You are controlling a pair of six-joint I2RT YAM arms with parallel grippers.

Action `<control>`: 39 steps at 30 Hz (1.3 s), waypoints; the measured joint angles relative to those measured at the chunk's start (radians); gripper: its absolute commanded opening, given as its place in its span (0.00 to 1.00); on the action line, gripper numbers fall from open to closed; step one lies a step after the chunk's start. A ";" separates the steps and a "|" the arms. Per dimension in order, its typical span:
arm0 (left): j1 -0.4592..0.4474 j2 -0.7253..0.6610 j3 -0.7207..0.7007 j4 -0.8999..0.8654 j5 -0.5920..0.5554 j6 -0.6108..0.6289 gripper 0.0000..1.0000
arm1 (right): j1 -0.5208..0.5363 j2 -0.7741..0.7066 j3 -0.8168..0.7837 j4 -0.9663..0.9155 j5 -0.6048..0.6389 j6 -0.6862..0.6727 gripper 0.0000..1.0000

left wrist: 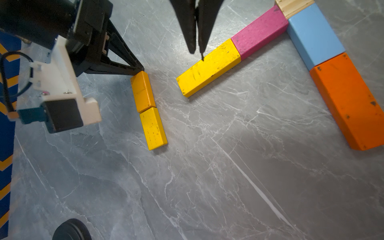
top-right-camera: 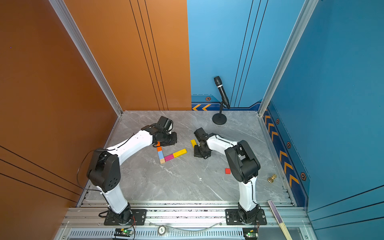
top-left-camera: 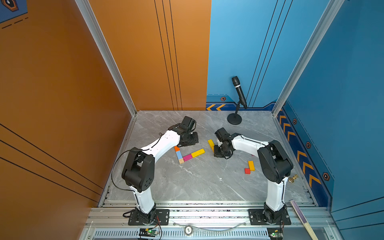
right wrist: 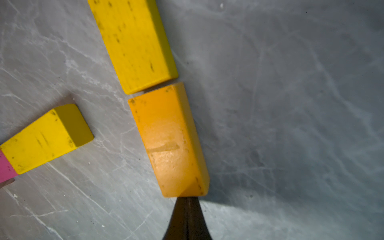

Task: Assemble the letter v with building blocks
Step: Assemble the building block at the center of the board.

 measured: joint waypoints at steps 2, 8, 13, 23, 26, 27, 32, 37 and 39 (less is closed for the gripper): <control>0.001 0.000 -0.001 0.000 0.000 0.000 0.08 | -0.001 0.004 0.005 0.000 0.000 0.002 0.00; 0.006 0.000 -0.005 0.005 0.000 0.000 0.08 | -0.001 0.008 0.010 0.001 0.000 0.003 0.00; 0.006 0.000 -0.009 0.007 0.000 0.000 0.08 | -0.001 0.007 0.010 0.001 0.000 0.003 0.00; 0.006 0.000 -0.009 0.018 0.011 -0.001 0.04 | -0.005 -0.137 -0.054 -0.057 0.018 0.004 0.00; 0.006 0.003 0.003 0.021 0.026 0.000 0.03 | -0.026 -0.251 -0.078 -0.099 0.054 0.010 0.05; 0.004 0.007 0.013 0.023 0.034 0.000 0.03 | -0.038 -0.290 -0.090 -0.117 0.070 0.012 0.08; -0.001 0.055 0.061 0.040 0.076 0.001 0.03 | -0.100 -0.436 -0.177 -0.204 0.166 0.047 0.27; -0.011 0.106 0.094 0.044 0.113 0.007 0.03 | -0.124 -0.529 -0.293 -0.306 0.250 0.092 0.52; -0.014 0.117 0.101 0.044 0.128 0.012 0.03 | -0.125 -0.568 -0.330 -0.343 0.277 0.111 0.61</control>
